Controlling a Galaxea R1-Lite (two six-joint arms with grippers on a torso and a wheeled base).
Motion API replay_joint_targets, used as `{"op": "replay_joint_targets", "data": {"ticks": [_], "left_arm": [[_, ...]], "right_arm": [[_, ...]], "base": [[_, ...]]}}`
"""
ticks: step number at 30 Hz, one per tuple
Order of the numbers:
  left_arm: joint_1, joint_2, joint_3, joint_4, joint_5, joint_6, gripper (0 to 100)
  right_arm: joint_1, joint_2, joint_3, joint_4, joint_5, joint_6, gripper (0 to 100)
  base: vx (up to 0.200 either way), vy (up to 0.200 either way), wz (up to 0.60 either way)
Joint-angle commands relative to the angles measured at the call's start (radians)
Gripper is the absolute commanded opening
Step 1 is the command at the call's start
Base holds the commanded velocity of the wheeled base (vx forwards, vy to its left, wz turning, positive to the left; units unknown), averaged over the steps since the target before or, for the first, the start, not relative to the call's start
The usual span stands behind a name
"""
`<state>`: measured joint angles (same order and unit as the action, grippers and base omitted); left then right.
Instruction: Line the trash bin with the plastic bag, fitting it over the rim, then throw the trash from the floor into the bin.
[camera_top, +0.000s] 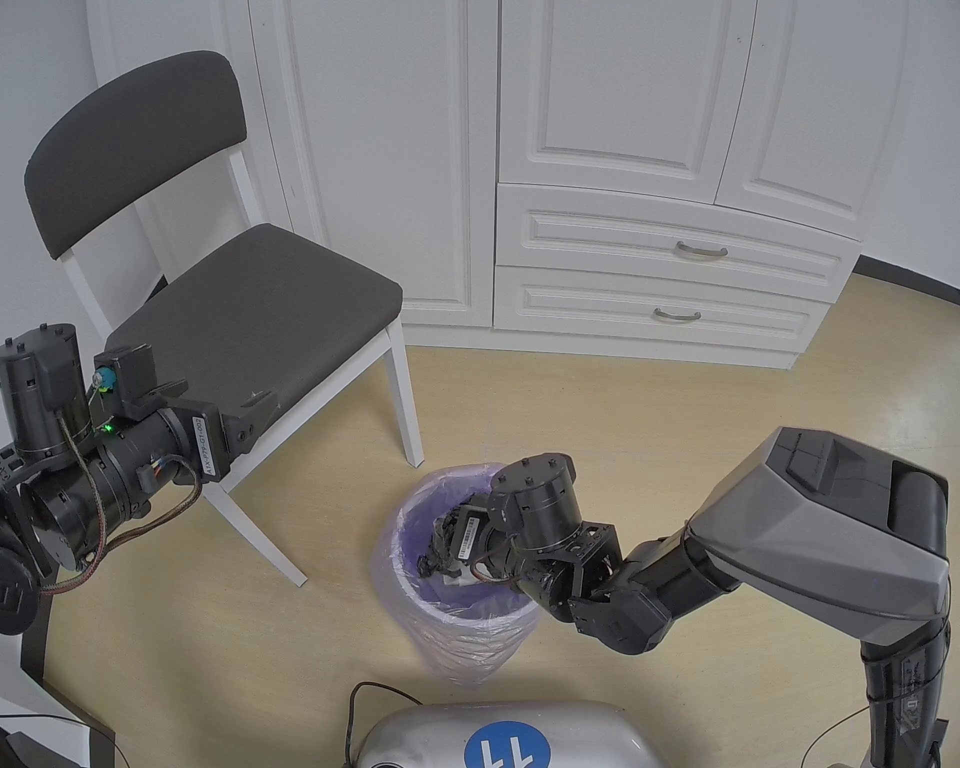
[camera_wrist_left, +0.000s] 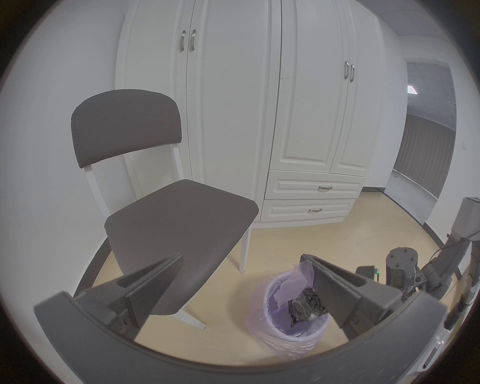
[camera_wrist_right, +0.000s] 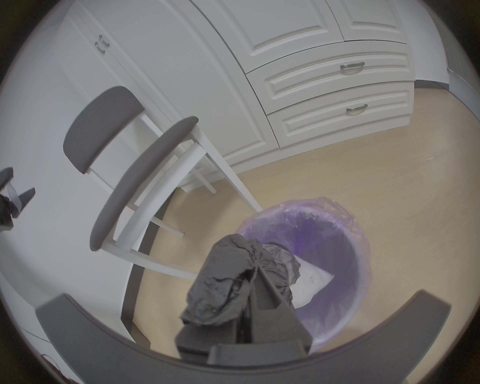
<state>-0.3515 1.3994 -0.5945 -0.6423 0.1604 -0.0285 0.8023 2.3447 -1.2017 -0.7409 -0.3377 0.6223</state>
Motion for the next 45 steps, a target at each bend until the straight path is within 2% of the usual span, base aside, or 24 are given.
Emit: {"op": "replay_joint_targets", "data": {"ticks": [1,26,45], "left_arm": [[0.000,-0.002,0.001,0.000,0.001,-0.001,100],[0.000,-0.003,-0.001,-0.002,0.001,-0.001,100],[0.000,-0.002,0.001,-0.002,0.001,-0.001,100]], "right_arm": [[0.006,-0.001,-0.010,0.054,0.000,0.000,0],[-0.048,0.212,-0.118,-0.031,0.002,0.023,0],[-0.051,0.258,-0.147,-0.034,0.002,0.025,0]], "base": [[0.000,0.000,0.00],[0.000,0.000,0.00],[0.000,0.000,0.00]]}}
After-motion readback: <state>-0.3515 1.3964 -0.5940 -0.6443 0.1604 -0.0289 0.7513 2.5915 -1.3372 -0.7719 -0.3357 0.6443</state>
